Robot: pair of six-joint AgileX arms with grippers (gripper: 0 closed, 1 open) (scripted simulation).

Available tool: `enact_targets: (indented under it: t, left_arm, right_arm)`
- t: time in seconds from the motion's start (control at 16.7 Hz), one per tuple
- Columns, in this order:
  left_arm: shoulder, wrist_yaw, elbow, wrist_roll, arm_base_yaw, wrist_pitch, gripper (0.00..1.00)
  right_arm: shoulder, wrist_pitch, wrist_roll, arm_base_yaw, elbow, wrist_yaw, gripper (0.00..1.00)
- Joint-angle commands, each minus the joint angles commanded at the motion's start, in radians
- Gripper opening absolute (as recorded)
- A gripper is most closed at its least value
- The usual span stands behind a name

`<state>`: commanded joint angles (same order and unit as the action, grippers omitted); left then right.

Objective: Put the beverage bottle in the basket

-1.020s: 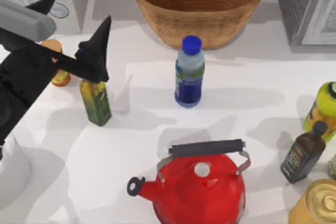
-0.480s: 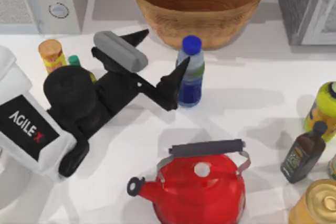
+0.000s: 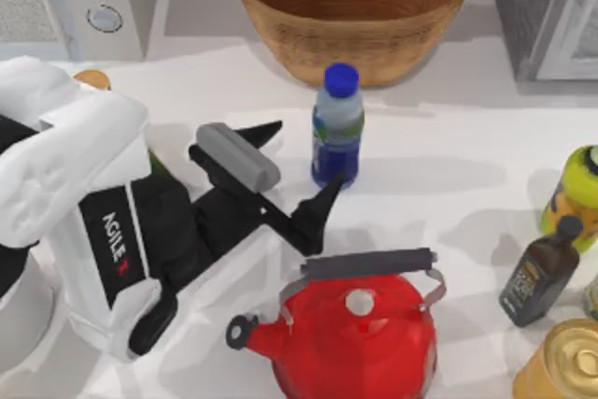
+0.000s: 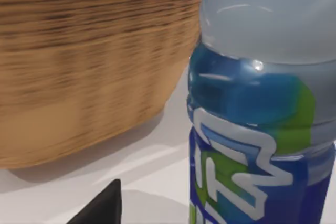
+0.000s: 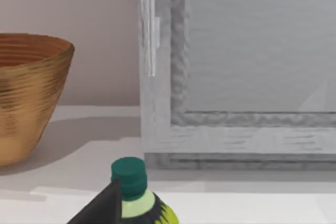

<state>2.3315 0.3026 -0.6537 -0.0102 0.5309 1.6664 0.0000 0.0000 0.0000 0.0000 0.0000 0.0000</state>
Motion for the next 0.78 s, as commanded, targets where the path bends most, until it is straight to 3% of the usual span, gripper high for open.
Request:
enact_targets:
  t: [0.42,0.78]
  left_arm:
    - [0.002,-0.002,-0.015,0.000,0.000,-0.015,1.00]
    - [0.061,-0.041,-0.242,0.001,0.043,-0.173,1.00]
  right_arm:
    - [0.000,0.000,0.000,0.000,0.000,0.000,1.00]
    - [0.000,0.000,0.000,0.000,0.000,0.000,1.00]
